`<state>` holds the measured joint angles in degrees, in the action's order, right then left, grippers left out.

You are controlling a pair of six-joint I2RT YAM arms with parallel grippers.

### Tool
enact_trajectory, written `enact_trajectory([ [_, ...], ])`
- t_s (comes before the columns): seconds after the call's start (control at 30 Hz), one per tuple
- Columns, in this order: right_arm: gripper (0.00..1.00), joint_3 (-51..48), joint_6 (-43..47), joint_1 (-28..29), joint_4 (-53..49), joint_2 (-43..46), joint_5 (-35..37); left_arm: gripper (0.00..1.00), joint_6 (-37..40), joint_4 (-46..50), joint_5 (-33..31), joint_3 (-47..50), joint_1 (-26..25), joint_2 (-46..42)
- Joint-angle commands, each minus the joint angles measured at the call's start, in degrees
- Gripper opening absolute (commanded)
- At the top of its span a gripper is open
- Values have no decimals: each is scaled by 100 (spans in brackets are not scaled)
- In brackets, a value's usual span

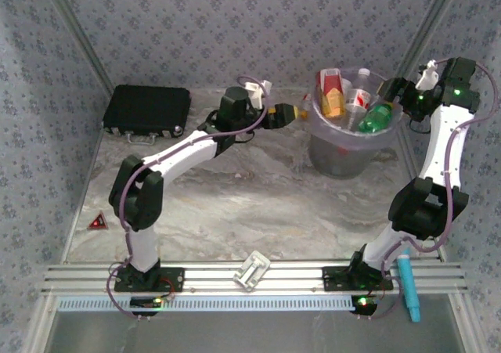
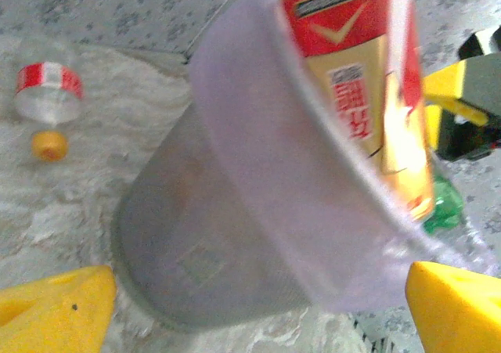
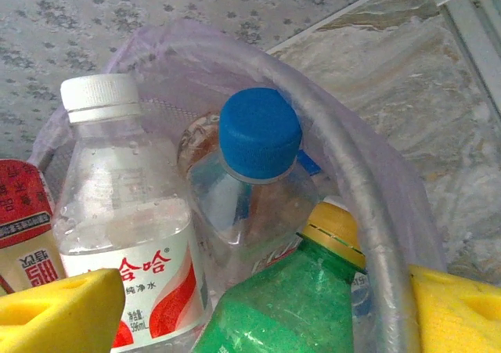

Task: Put the plastic bottles in the bin

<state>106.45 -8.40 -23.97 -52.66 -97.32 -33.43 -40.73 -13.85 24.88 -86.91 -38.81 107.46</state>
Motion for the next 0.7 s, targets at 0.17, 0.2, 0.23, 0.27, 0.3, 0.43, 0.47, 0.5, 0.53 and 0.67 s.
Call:
enact_trajectory([
  [0.17,85,-225,495,484,-253,-38,-982,95,-70,-227,25,-546,-57,281],
  [0.2,84,-276,510,559,-244,-21,-1008,95,-46,-164,12,-578,-58,293],
  [0.23,84,-313,544,632,-253,-22,-1047,95,0,-108,0,-574,-63,293],
  [0.27,84,-353,560,732,-260,-19,-1047,95,16,-88,-10,-544,-58,274],
  [0.3,84,-387,600,825,-274,-11,-1051,95,45,-74,-33,-492,-59,231],
  [0.43,83,-535,668,1359,-263,72,-880,95,236,74,-204,-56,-14,-168],
  [0.47,83,-580,654,1489,-246,98,-859,96,325,168,-279,98,8,-326],
  [0.5,83,-624,633,1631,-216,134,-829,96,405,208,-373,314,45,-530],
  [0.53,82,-672,612,1791,-156,159,-811,96,460,207,-445,569,100,-754],
  [0.67,81,-821,512,2514,72,193,-690,96,602,349,-638,1220,329,-1542],
])
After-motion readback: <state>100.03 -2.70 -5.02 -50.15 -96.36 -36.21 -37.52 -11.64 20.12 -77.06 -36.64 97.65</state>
